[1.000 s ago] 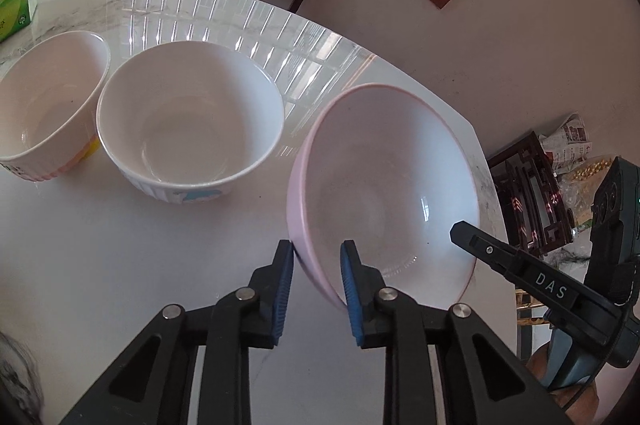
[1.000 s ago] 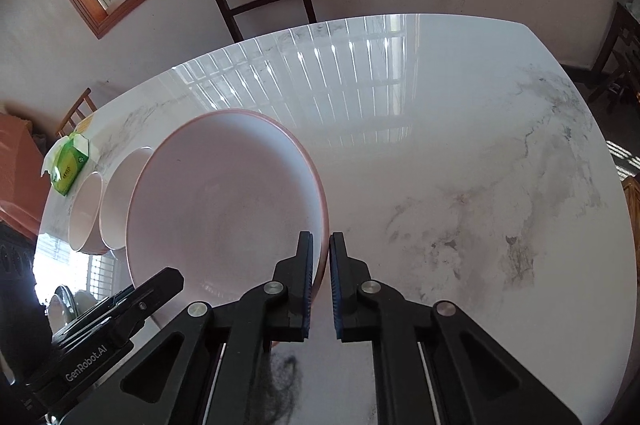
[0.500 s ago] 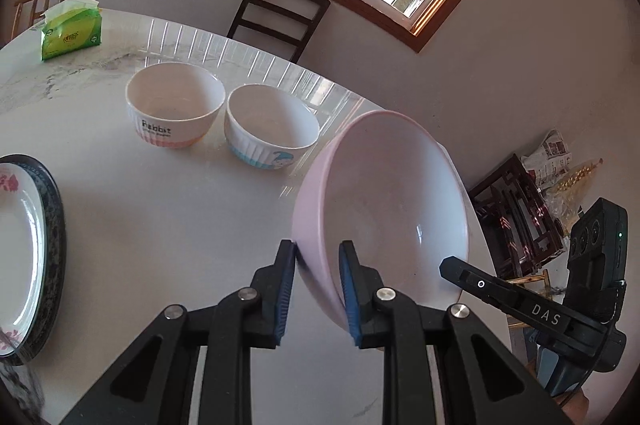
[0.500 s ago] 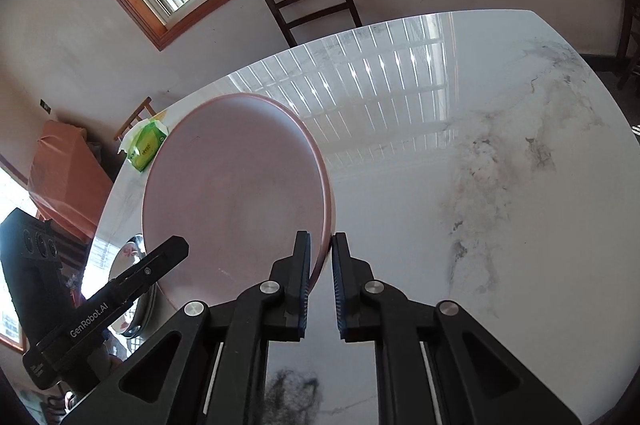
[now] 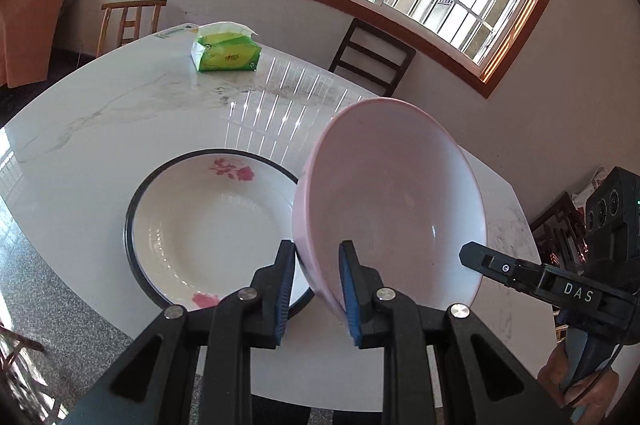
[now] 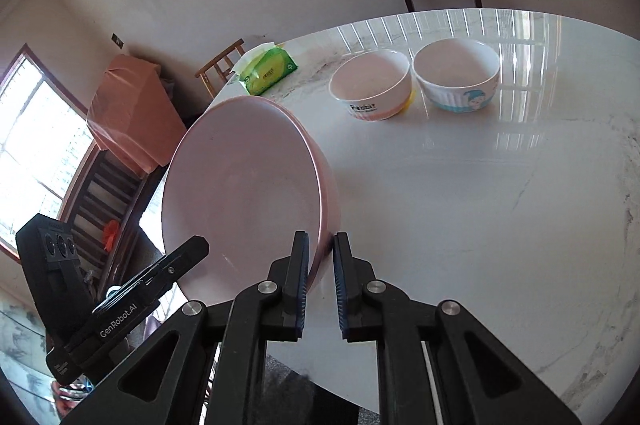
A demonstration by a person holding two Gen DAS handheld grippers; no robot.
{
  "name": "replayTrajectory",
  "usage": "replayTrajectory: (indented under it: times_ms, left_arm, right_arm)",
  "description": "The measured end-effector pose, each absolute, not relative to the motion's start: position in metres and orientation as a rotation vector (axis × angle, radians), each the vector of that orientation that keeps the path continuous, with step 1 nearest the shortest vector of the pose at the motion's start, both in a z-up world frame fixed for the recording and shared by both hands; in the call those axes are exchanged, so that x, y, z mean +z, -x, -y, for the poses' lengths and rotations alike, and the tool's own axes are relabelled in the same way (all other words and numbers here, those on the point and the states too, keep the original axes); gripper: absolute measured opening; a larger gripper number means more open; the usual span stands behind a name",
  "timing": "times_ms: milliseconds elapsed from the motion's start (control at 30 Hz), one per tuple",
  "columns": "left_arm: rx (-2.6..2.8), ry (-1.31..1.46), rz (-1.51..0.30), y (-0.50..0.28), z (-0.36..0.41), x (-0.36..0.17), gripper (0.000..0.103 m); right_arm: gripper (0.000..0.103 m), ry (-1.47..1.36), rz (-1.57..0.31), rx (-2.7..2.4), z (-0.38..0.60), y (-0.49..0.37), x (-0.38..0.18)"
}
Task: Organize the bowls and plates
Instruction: 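Lift the pink bowl with both tools and carry it over the plate stack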
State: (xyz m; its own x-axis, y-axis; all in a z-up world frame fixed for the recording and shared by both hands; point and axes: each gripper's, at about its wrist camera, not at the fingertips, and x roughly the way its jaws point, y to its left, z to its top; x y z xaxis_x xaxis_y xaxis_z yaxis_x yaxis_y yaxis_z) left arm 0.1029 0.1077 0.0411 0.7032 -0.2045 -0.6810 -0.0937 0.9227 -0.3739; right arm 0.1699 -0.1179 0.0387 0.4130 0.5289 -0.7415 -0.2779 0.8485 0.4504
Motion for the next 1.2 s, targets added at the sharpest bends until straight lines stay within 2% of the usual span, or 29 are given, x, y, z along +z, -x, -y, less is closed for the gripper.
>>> replayTrajectory:
  times_ms: [300,1200]
  left_arm:
    - [0.042,0.406,-0.799,-0.097,-0.174,0.029,0.023]
    - [0.111,0.253,-0.779,-0.109,-0.177,0.007,0.023]
  right_arm:
    - [0.013,-0.234,-1.100,0.575,0.050,-0.187,0.020]
    - [0.013,-0.251,-1.177,0.569,0.028,-0.196,-0.001]
